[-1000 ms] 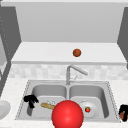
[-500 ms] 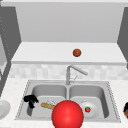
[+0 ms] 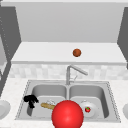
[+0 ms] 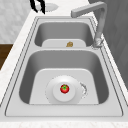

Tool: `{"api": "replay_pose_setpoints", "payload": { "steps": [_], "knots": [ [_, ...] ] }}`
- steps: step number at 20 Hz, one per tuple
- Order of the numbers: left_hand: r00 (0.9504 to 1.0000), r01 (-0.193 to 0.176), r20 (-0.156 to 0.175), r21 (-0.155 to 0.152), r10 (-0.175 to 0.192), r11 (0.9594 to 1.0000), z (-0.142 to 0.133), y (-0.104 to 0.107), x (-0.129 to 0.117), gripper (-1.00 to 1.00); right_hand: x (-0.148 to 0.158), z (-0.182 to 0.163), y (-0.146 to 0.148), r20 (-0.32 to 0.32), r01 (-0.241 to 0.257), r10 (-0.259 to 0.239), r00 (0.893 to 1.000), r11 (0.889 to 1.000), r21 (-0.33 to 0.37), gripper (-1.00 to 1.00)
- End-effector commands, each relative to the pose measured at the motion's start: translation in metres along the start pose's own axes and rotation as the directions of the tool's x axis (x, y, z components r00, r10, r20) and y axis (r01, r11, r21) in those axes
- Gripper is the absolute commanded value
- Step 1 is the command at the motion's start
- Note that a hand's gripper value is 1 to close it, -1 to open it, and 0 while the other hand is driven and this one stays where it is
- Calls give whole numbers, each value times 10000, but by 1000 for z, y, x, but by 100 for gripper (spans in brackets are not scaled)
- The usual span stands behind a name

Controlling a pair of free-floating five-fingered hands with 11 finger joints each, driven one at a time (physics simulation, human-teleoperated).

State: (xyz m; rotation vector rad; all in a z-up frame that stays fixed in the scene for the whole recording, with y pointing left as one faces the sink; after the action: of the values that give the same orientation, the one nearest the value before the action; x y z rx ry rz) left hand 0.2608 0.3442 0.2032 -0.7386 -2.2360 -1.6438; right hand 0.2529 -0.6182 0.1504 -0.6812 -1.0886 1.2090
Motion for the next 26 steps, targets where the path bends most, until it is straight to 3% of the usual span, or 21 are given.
{"api": "replay_pose_setpoints", "payload": {
  "steps": [1,8,9,18,26],
  "knots": [
    [10000,0,0,0,0,10000,0,0,0,0,-23,-24,-1,112,46,-47,9999,10000,25,100],
    [10000,0,0,0,0,10000,0,0,0,0,-61,-77,7,169,-86,85,9998,10000,37,100],
    [10000,0,0,0,0,10000,0,0,0,0,-65,-79,5,170,-73,72,9998,10000,33,-100],
    [10000,0,0,0,0,10000,0,0,0,0,-116,-59,-20,302,331,-328,9990,9994,-75,-100],
    [10000,0,0,0,0,10000,0,0,0,0,-121,-40,-61,6,-126,125,9999,9998,170,-100]
  ]
}}
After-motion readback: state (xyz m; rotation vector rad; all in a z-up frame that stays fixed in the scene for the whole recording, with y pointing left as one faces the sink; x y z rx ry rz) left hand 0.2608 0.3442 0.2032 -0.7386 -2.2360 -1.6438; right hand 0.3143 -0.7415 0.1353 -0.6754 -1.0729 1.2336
